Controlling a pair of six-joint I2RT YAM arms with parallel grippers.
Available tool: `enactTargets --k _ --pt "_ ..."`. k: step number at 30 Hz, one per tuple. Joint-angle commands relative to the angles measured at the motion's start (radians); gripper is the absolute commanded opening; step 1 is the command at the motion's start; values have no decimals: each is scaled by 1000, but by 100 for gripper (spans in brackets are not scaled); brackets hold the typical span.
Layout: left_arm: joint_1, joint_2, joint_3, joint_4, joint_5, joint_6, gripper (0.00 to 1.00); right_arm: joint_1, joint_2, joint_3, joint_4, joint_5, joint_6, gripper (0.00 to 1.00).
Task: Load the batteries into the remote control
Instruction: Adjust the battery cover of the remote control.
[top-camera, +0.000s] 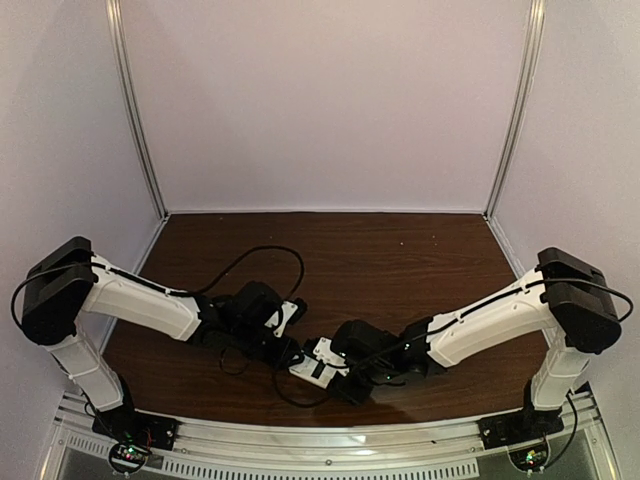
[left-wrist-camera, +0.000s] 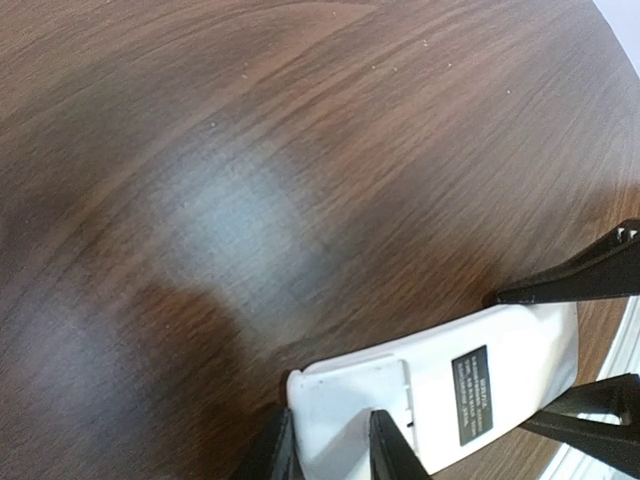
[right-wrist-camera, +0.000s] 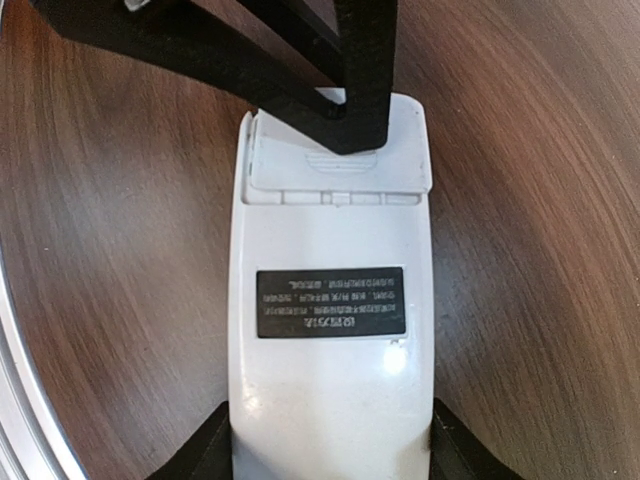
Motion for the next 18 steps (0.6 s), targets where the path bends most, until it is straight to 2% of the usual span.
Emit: enactTargets --k 1,5,18 --pt "-62 51 -59 -156 243 28 24 -24 -3 -39 57 183 -53 0" --pt "-63 54 -74 -132 256 21 23 -23 2 -44 77 239 -70 0" --pt "-62 39 -71 -104 229 35 28 8 -21 -84 112 369 -98 0"
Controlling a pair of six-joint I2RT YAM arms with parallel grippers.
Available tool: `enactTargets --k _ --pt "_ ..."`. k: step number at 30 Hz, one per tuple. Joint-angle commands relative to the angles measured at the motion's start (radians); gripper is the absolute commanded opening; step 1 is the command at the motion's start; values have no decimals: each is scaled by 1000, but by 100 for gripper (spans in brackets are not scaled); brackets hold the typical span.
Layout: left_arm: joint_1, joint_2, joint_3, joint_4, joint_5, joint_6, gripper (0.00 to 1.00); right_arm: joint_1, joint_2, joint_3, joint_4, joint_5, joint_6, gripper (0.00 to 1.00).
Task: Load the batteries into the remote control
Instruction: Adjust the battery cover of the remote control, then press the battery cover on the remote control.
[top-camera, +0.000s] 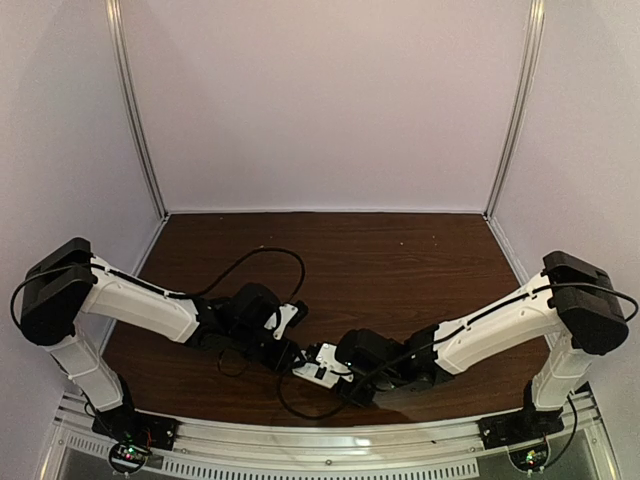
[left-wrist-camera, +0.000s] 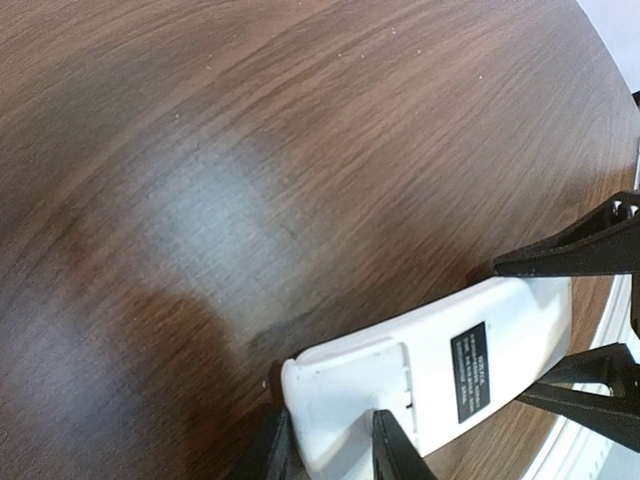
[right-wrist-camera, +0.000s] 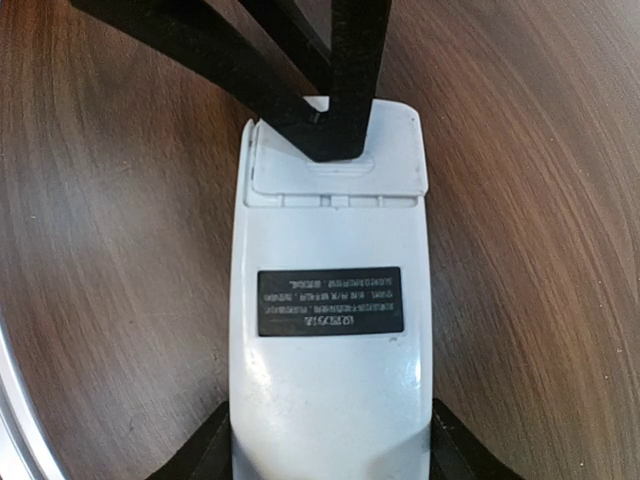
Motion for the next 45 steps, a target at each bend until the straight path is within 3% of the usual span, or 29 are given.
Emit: enactTargets --k 1,5,12,16,24,33,39,45 --pt "-61 46 -43 -143 168 24 28 -20 17 -25 60 283 -20 0" --pt "-59 45 -41 -130 155 24 34 -13 14 -37 100 312 -31 0" --pt "-57 62 -40 -111 157 54 29 10 19 -47 122 355 -39 0" --pt "-56 53 -39 -119 144 57 31 14 30 -35 107 344 -39 0" --pt "-11 -117 -121 -50 122 56 46 13 -2 -59 105 273 -39 0" --pt "143 -354 -162 -19 18 87 62 28 -10 -75 129 189 -126 0" --pt "196 -298 -65 -41 55 178 62 29 -18 -77 126 106 -156 0" --pt "219 -173 41 -50 39 259 51 29 -19 -79 126 68 -175 0"
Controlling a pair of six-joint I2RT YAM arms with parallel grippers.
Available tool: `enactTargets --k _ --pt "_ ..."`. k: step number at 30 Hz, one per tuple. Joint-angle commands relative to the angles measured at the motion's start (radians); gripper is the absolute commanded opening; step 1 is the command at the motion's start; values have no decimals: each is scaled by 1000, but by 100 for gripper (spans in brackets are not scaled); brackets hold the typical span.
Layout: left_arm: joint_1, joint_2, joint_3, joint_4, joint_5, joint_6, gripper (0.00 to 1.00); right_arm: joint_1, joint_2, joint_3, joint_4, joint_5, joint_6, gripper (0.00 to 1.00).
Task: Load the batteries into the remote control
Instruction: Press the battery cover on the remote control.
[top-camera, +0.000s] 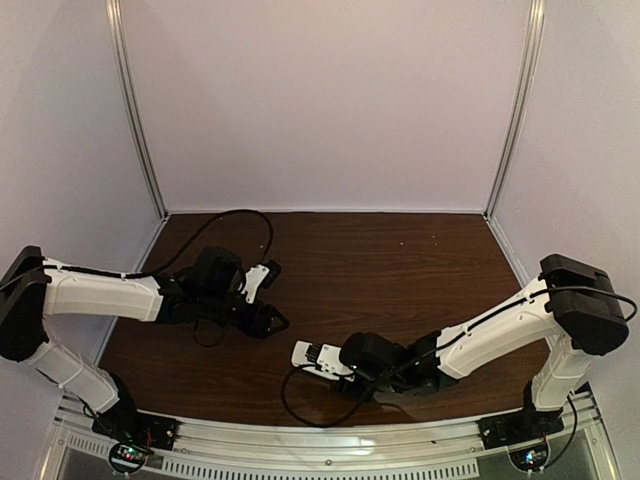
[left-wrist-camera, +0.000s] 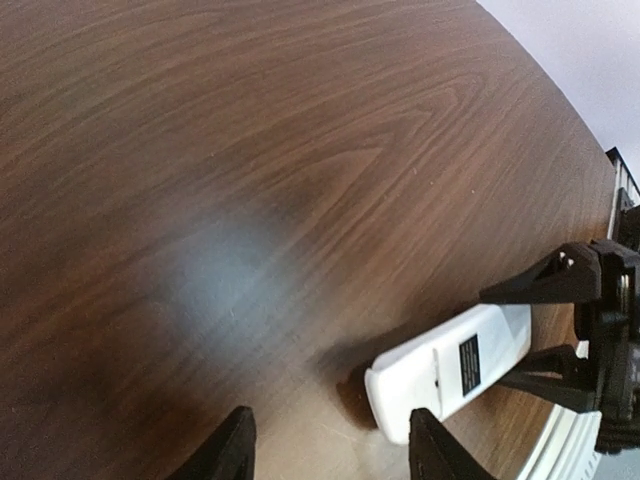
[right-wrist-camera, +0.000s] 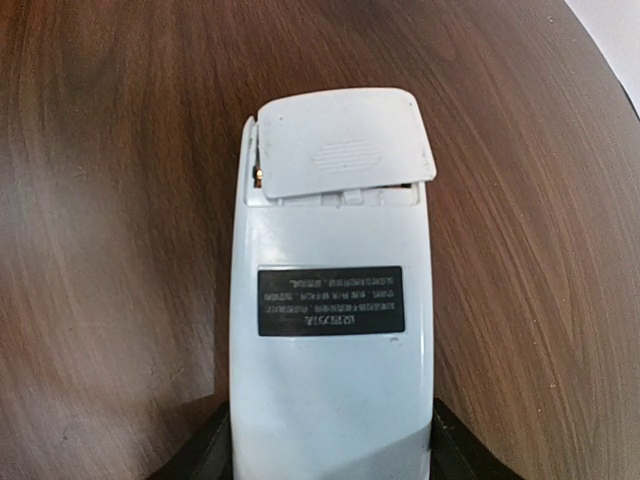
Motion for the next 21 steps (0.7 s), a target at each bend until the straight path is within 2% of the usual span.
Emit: enactTargets --k 1,7,21 --pt "8 81 87 -12 -22 108 51 8 -18 -19 -18 -62 -25 0" --pt "4 168 165 -51 -16 180 47 9 -22 -17 -24 -63 -30 0" --pt "-75 263 196 -87 -52 225 42 9 -23 -19 -20 -65 -31 0"
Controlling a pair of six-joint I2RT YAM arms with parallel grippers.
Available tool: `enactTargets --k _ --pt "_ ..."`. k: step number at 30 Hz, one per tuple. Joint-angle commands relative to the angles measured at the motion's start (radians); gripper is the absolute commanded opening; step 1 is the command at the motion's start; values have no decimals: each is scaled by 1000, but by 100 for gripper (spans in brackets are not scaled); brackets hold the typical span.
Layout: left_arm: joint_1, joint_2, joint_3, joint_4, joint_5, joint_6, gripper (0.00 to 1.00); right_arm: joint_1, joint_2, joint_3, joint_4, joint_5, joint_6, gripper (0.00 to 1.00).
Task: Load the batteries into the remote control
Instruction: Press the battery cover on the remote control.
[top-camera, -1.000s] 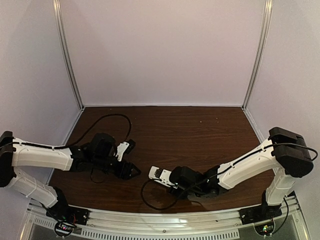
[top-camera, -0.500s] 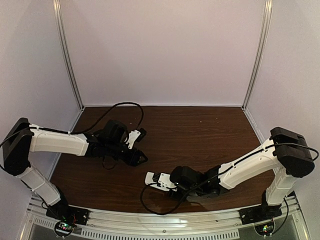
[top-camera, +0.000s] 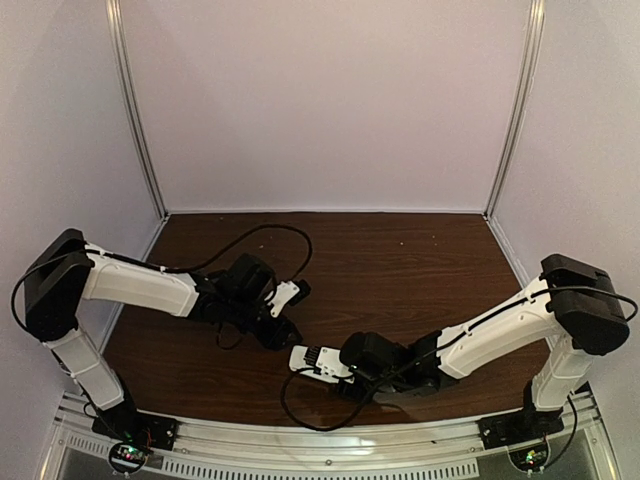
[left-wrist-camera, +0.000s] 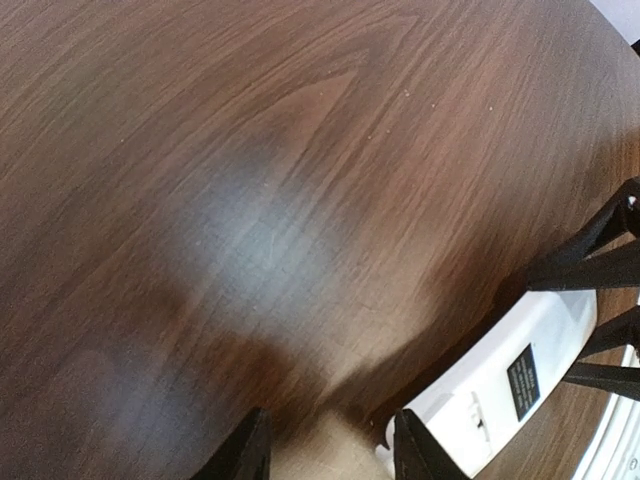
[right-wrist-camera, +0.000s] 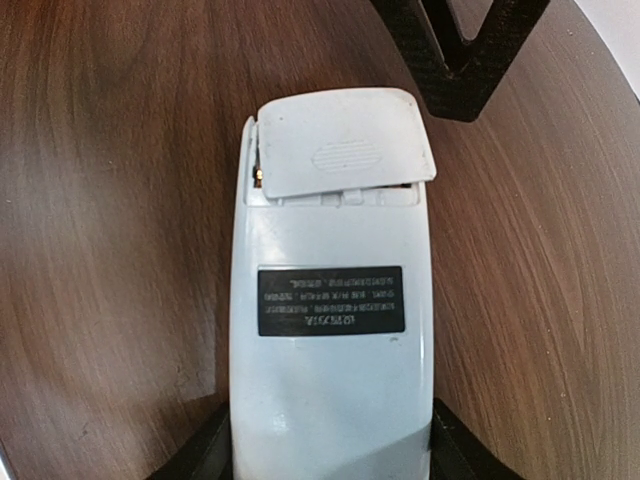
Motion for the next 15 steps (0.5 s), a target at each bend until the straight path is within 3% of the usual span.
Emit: enactTargets --k 1,15 --pt "-11 24 38 -9 -33 33 42 8 -17 -19 -19 -20 -4 0" --pt "-42 42 61 -12 -32 53 42 8 -16 -17 -19 -27 -5 0"
